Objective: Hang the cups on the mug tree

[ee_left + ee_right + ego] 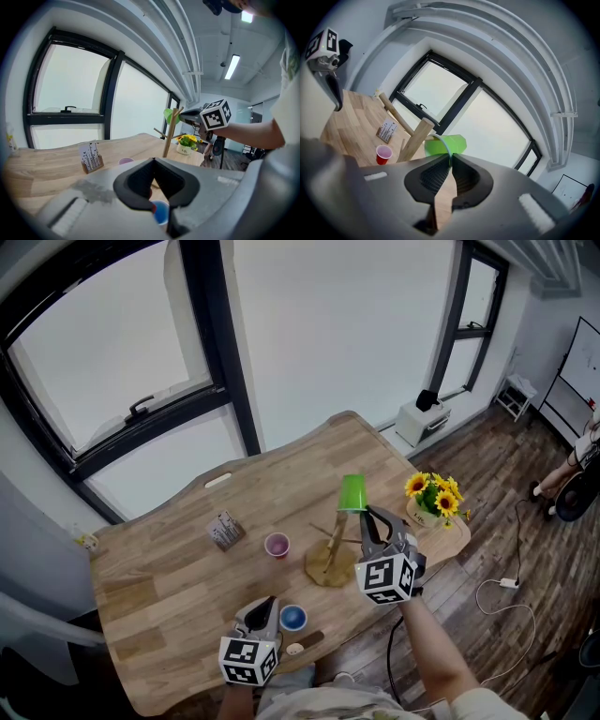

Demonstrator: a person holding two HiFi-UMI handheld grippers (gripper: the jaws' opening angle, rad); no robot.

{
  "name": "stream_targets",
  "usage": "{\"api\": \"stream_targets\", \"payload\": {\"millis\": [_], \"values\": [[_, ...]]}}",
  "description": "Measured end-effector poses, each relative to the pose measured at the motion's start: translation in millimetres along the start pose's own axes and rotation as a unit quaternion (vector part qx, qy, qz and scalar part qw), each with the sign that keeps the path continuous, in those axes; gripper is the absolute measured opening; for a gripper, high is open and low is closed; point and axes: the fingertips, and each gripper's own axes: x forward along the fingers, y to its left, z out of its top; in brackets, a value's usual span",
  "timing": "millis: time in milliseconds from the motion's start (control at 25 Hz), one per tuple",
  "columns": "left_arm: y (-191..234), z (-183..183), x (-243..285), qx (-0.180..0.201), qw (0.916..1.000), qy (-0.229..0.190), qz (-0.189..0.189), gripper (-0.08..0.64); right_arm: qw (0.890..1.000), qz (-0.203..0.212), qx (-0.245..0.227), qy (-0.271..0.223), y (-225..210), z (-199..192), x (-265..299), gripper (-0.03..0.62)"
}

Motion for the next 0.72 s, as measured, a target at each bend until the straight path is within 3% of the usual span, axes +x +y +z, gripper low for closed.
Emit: {"api": "stream_targets", "payload": {"millis": [720], "values": [[-0.6,0.7,-2.5,0.000,1.0000,-0.001,-0.002,0.002,1.000,0.017,0.005,0.001,18.1,-1.1,-10.8,0.031]]}}
